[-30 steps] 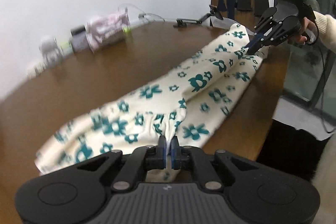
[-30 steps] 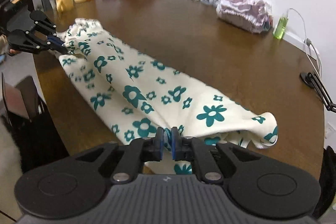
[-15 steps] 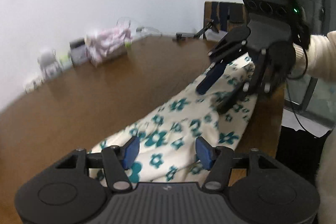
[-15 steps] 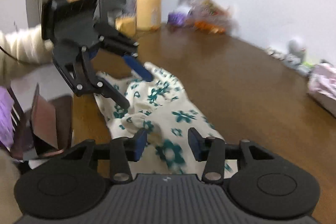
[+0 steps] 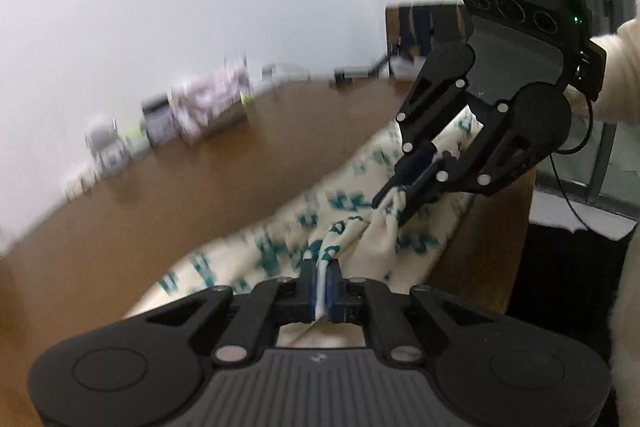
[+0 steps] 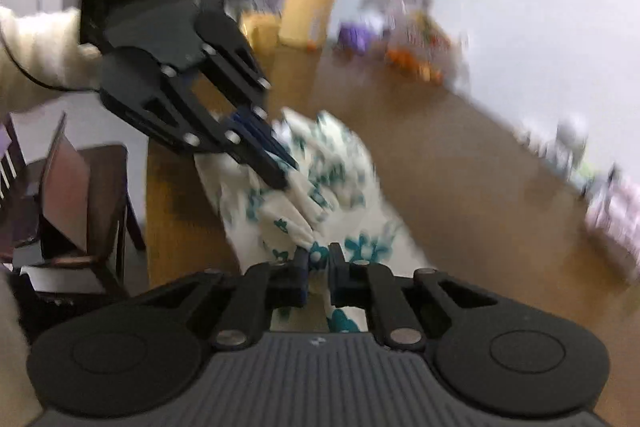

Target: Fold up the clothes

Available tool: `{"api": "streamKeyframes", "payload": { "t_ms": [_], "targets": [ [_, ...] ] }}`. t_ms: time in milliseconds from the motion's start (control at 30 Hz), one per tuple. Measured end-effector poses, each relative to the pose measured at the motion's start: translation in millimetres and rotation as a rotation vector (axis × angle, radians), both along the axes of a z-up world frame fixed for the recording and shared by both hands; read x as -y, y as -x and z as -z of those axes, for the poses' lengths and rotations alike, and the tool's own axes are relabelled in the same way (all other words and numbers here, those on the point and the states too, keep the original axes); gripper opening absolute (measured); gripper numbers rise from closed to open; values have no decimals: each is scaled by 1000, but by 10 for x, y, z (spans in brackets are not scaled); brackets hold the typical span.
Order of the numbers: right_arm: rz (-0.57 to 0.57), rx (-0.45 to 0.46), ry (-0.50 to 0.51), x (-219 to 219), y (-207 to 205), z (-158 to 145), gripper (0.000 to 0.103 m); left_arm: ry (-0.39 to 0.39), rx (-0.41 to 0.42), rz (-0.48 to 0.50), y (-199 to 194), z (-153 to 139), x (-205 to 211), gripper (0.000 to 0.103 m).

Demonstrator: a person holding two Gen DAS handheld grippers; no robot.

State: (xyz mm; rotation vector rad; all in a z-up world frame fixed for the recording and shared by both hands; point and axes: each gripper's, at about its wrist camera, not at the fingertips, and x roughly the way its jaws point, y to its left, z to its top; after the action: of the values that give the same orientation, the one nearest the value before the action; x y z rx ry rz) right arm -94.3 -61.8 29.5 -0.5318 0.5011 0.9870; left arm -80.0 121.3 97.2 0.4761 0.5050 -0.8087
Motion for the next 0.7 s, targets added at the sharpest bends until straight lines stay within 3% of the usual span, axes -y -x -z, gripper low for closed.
{"api": "streamKeyframes", "payload": {
  "t_ms": [167,233,400,467,567,633,700],
  "targets": [
    [57,-97,-50,77,-77,124,11,54,-43,-61,36,176,-54,6],
    [84,-158,-92,140,-152,79,18,85,-66,-81,19,183,-102,8],
    [192,-245,-302,519,-49,-148,21,145,-48,-122,164,66,-265,15],
    [305,-274,-371,579,-78,-146,21,229,27,-177,274,-118,-406,17],
    [377,-314,-387,476,-110,26,19,346,97,-290,318,-308,-458,22],
    [403,-318,-348,399,-84,162,19,412,77,-313,234,-291,-307,22],
    [432,-294,-367,504,2,113,18,469,-18,-330,136,-156,-110,25]
  ]
}}
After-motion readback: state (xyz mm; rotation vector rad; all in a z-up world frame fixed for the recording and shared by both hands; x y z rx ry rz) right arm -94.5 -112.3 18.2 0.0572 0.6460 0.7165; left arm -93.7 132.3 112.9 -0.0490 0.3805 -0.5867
